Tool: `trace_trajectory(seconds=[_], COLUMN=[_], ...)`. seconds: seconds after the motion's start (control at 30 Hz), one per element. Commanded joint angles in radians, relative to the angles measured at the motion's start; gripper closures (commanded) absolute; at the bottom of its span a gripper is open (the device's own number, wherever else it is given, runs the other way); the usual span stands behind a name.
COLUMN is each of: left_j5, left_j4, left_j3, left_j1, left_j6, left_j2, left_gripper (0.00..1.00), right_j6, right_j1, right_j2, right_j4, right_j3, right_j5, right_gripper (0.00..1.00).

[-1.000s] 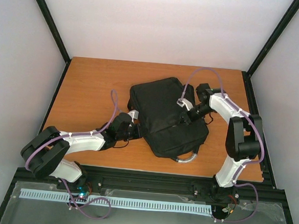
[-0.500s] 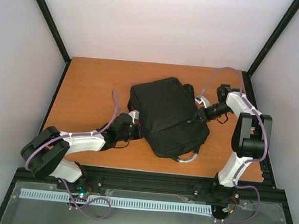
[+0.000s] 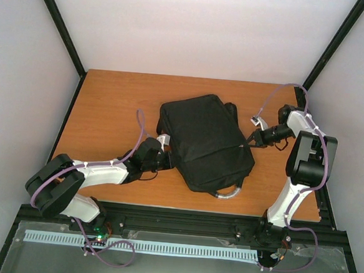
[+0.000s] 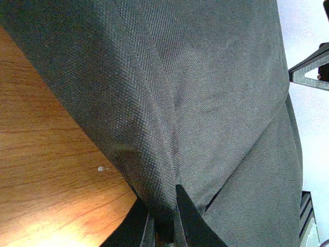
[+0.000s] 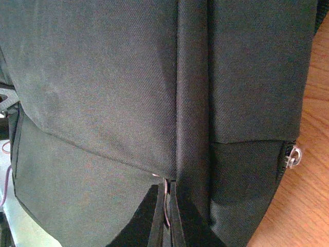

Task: Pack the student bag
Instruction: Zip the student bag at the center of the board.

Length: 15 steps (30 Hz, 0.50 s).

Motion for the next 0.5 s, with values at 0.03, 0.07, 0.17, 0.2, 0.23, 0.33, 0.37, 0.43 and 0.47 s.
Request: trace_trajectory(seconds=[0.03, 0.07, 0.17, 0.2, 0.23, 0.33, 0.37, 0.43, 0.47], left_j5=[-0.031, -0.031, -0.029, -0.029, -0.027, -0.023, -0.021, -0.019, -0.019], left_j4=[-0.063, -0.064, -0.073, -0.076, -0.079, -0.088, -0.091, -0.099, -0.102], left_j3=[0.001, 0.002, 0.007, 0.01, 0.013, 0.021, 0.024, 0.032, 0.035], left_j1=[0.006, 0.006, 0.006, 0.006, 0.006, 0.006, 0.006, 0.006, 0.006], left_j6=[0.036, 0.038, 0.044, 0.046, 0.049, 0.061, 0.064, 0.069, 0.071], left_j2=[0.007, 0.008, 0.01, 0.009, 0.01, 0.008, 0.01, 0.014, 0.015], left_gripper=[0.99, 0.99, 0.99, 0.99, 0.99, 0.99, 0.99, 0.99, 0.99], right_j6=[-0.021, -0.022, -0.021, -0.022, -0.021, -0.018, -0.016, -0.012, -0.012], right_j1=[-0.062, -0.064, -0.066, -0.066, -0.066, -0.067, -0.067, -0.068, -0.069], right_j2=[0.029, 0.032, 0.035, 0.034, 0.031, 0.024, 0.02, 0.015, 0.012], right_j4=[0.071, 0.071, 0.071, 0.072, 0.077, 0.084, 0.086, 0.093, 0.095], right_j3=[0.017, 0.02, 0.02, 0.02, 0.017, 0.013, 0.012, 0.008, 0.006], right_j5=[0.146, 0.144, 0.135, 0.132, 0.131, 0.126, 0.125, 0.125, 0.125], right_gripper=[0.97, 0.97, 0.97, 0.96, 0.94, 0.86, 0.83, 0.78, 0.76])
